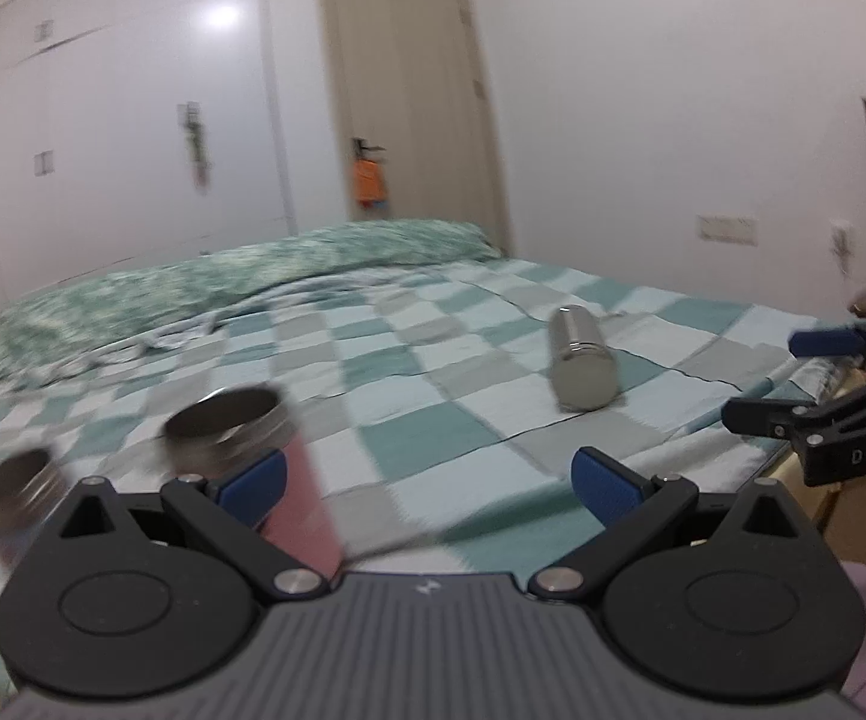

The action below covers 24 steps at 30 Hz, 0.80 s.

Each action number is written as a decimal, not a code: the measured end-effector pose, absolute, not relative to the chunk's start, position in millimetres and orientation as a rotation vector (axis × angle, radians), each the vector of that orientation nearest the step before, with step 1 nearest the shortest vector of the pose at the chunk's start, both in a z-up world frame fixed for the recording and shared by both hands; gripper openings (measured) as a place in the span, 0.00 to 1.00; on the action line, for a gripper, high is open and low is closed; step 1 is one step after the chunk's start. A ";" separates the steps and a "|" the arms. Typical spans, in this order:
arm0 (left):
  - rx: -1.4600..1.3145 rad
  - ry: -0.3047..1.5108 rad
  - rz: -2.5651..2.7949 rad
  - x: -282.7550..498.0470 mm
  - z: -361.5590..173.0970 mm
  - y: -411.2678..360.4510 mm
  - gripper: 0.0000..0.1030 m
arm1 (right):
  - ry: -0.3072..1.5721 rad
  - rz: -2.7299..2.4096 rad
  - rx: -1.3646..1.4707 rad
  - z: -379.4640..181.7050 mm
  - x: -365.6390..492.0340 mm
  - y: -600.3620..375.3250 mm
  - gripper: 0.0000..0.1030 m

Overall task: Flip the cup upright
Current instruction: 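Reach the right tool to the lying silver cup and close around its body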

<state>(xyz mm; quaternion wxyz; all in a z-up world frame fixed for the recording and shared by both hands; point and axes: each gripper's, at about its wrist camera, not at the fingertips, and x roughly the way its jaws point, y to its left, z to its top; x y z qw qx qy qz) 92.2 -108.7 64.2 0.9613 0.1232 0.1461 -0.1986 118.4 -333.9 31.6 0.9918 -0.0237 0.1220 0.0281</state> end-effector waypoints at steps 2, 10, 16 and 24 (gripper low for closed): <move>0.275 0.323 -0.436 113.4 66.9 -124.5 1.00 | 0.260 0.042 -0.060 36.8 129.9 -344.1 1.00; 0.365 0.405 -0.523 185.4 62.4 -163.1 1.00 | 0.361 0.013 -0.050 51.3 186.2 -378.4 1.00; 0.432 0.463 -0.577 227.9 43.2 -175.6 1.00 | 0.475 0.022 -0.004 63.0 250.8 -380.1 1.00; 0.489 0.511 -0.652 282.6 24.3 -174.5 1.00 | 0.604 -0.022 0.116 65.9 337.6 -367.7 1.00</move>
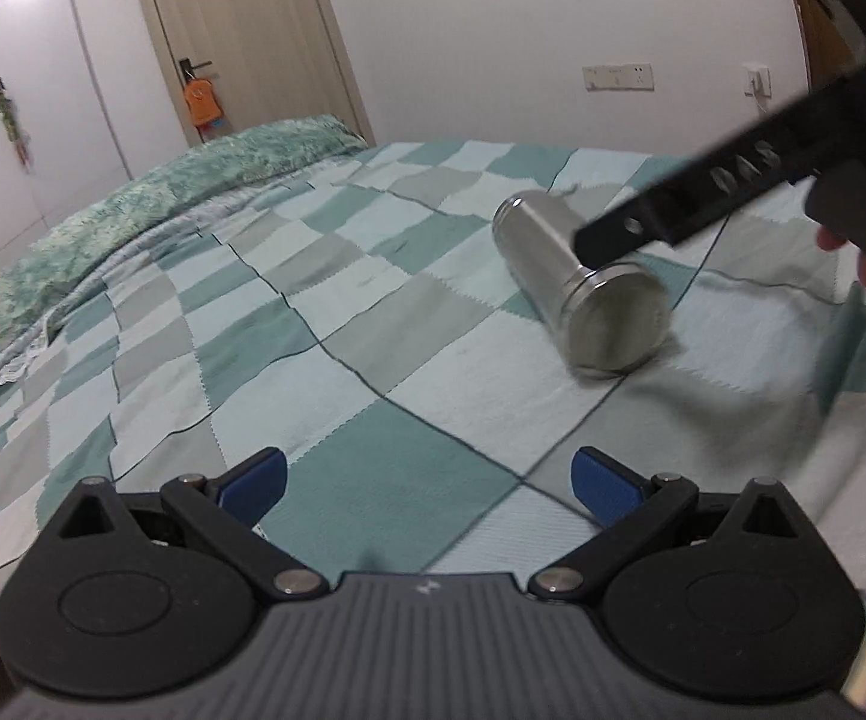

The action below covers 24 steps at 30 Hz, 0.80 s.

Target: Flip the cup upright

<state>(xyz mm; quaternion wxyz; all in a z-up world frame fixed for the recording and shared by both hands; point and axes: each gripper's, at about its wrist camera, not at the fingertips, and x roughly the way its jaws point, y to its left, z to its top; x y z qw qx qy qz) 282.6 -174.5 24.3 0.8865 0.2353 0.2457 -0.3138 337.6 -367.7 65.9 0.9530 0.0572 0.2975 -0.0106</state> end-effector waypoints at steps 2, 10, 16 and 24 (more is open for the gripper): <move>0.491 0.539 -0.672 296.1 21.6 -173.9 1.00 | 0.626 -0.037 0.134 63.6 355.6 -364.8 1.00; 0.570 0.569 -0.747 338.2 12.9 -165.9 1.00 | 0.740 -0.115 0.199 45.6 404.4 -358.8 0.90; 0.538 0.634 -0.836 369.3 5.0 -158.7 1.00 | 0.804 -0.156 0.233 29.0 419.7 -361.5 0.75; 0.517 0.643 -0.839 394.1 4.3 -153.2 1.00 | 0.739 -0.117 0.173 19.4 404.9 -348.9 0.62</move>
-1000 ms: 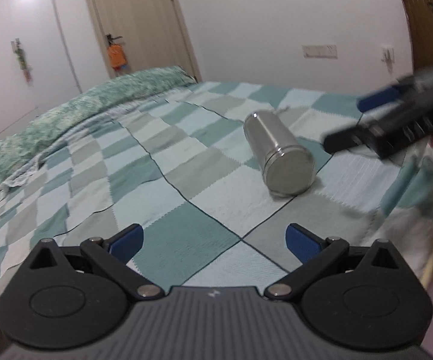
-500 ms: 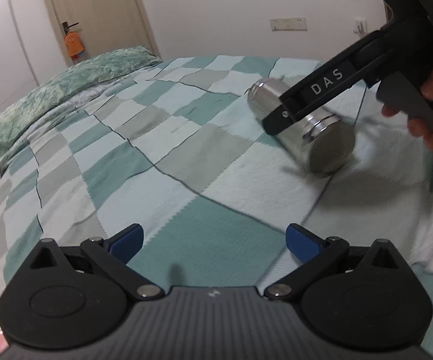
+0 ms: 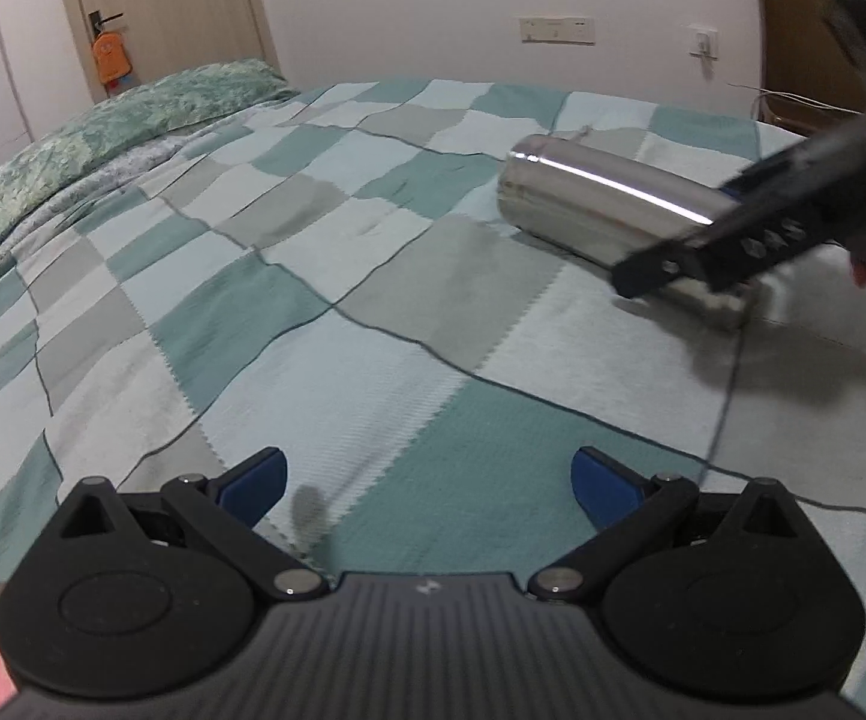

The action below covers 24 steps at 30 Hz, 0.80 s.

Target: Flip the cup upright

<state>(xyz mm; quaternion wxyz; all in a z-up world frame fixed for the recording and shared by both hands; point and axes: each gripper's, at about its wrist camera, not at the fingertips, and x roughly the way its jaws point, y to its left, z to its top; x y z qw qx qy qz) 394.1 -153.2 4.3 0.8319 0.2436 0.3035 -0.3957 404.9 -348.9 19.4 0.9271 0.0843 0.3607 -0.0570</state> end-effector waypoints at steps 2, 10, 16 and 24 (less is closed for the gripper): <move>0.504 0.659 -0.835 397.7 3.3 -151.0 1.00 | 0.724 -0.105 0.163 18.6 401.2 -347.8 0.62; 0.505 0.660 -0.809 393.2 6.7 -149.0 1.00 | 0.690 -0.021 0.135 27.5 382.2 -340.5 0.61; 0.503 0.645 -0.788 371.5 22.9 -146.3 1.00 | 0.637 0.013 0.171 36.7 359.0 -337.3 0.60; 0.489 0.616 -0.733 330.9 54.3 -140.1 1.00 | 0.525 0.047 0.208 57.2 331.8 -332.4 0.60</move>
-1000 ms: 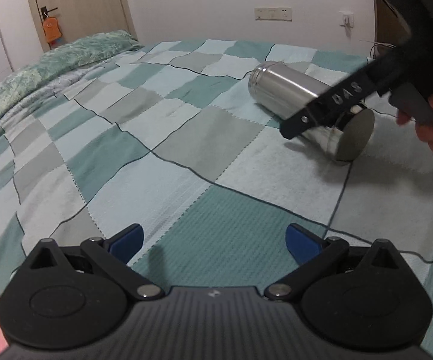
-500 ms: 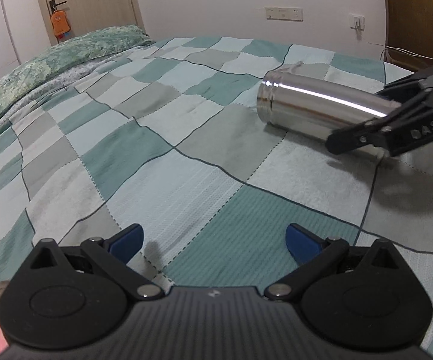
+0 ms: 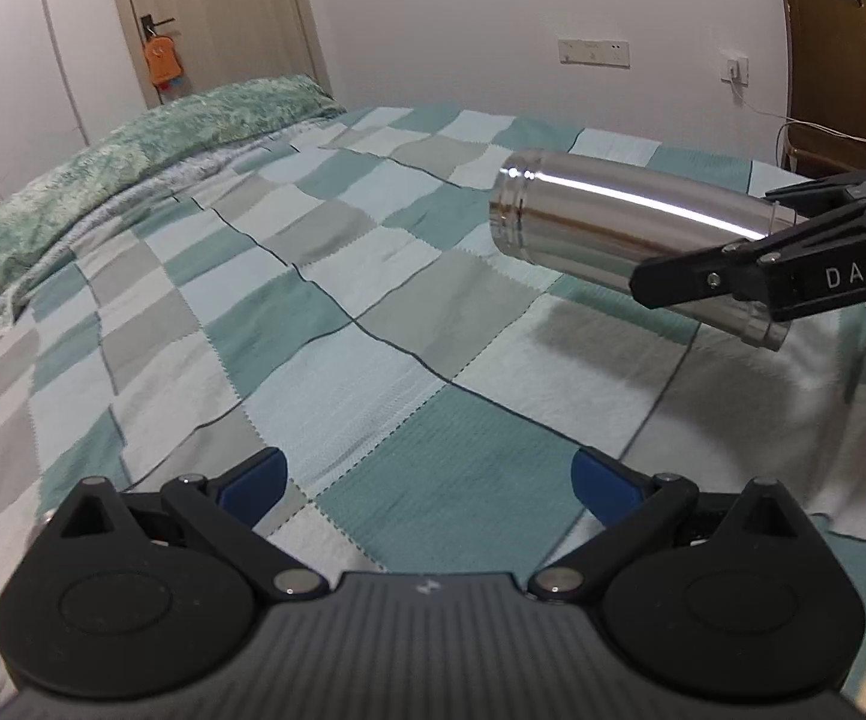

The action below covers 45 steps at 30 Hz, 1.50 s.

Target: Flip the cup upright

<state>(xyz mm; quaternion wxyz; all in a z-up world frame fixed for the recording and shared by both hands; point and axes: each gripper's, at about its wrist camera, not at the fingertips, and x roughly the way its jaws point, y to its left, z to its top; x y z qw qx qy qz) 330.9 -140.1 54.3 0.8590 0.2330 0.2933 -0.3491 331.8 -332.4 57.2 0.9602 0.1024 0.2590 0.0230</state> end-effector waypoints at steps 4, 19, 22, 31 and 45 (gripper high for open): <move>0.482 0.584 -0.698 308.4 76.3 -133.6 1.00 | 0.473 0.076 0.197 75.2 312.7 -323.7 0.60; 0.377 0.547 -0.511 205.5 115.4 -77.5 1.00 | 0.392 0.217 0.197 109.5 228.4 -276.8 0.60; 0.345 0.546 -0.475 186.9 116.4 -65.8 1.00 | 0.396 0.245 0.206 107.6 213.0 -264.3 0.60; 0.287 0.578 -0.358 143.0 101.7 -35.9 1.00 | 0.443 0.312 0.240 82.7 184.0 -229.7 0.60; 0.204 0.623 -0.237 106.2 80.9 -1.0 1.00 | 0.588 0.205 0.225 6.8 202.9 -185.5 0.61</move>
